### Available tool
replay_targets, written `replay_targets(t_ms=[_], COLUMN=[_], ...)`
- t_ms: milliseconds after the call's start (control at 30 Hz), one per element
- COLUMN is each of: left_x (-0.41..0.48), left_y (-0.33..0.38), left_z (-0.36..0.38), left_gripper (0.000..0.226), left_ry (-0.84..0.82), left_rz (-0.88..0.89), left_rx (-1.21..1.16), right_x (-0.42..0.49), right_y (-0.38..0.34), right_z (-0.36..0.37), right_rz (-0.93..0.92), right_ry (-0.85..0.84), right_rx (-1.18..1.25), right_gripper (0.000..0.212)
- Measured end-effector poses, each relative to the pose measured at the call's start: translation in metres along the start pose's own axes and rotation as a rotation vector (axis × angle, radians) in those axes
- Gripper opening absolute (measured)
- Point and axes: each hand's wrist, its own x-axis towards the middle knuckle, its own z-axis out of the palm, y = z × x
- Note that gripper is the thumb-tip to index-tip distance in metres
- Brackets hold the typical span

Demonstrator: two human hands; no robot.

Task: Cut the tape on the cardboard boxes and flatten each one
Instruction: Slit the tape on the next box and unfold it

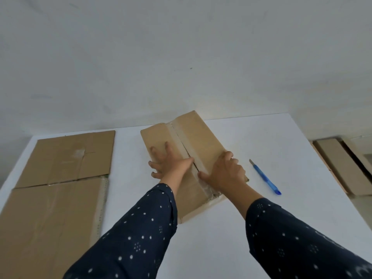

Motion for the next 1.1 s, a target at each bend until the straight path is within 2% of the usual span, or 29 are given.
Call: replay_targets(t_ms=[100,200,300,467,633,700,833,967,1033,1100], left_x=[0.001,0.001,0.002,0.001,-0.007,-0.01,-0.011,-0.007,-0.011,-0.021], left_y=[-0.003,-0.004,-0.005,-0.009,-0.007,-0.004,0.003,-0.002,-0.009,-0.015], left_z=[-0.001,-0.002,-0.004,-0.004,-0.001,0.0,-0.008,-0.039,-0.054,-0.067], left_gripper=[0.118,0.113,0.108,0.116,0.145,0.146,0.125,0.119,0.098,0.063], left_ry=[-0.036,-0.036,-0.04,-0.058,-0.051,-0.052,-0.063,-0.114,-0.092,-0.038], left_rz=[0.013,0.036,0.062,0.112,0.075,0.06,0.087,0.135,0.139,0.095], left_rx=[0.021,-0.008,-0.05,-0.078,0.058,0.078,-0.079,-0.521,-0.688,-0.758], right_x=[0.0,0.003,0.01,0.019,0.023,0.024,0.026,0.035,0.039,0.041], right_y=[-0.009,-0.015,-0.011,0.009,0.043,0.055,0.064,0.07,0.075,0.081], right_z=[-0.001,-0.005,-0.003,-0.018,-0.045,-0.05,-0.058,-0.064,-0.063,-0.06], right_rz=[-0.023,-0.067,-0.126,-0.292,-0.357,-0.355,-0.38,-0.32,-0.272,-0.221], right_ry=[-0.057,-0.099,-0.071,-0.008,-0.096,-0.127,-0.157,-0.05,0.016,0.067], right_rx=[-0.071,-0.147,-0.161,-0.016,0.218,0.321,0.426,0.528,0.601,0.654], right_gripper=[0.111,0.098,0.087,0.077,0.051,0.047,0.034,0.028,0.026,0.029])
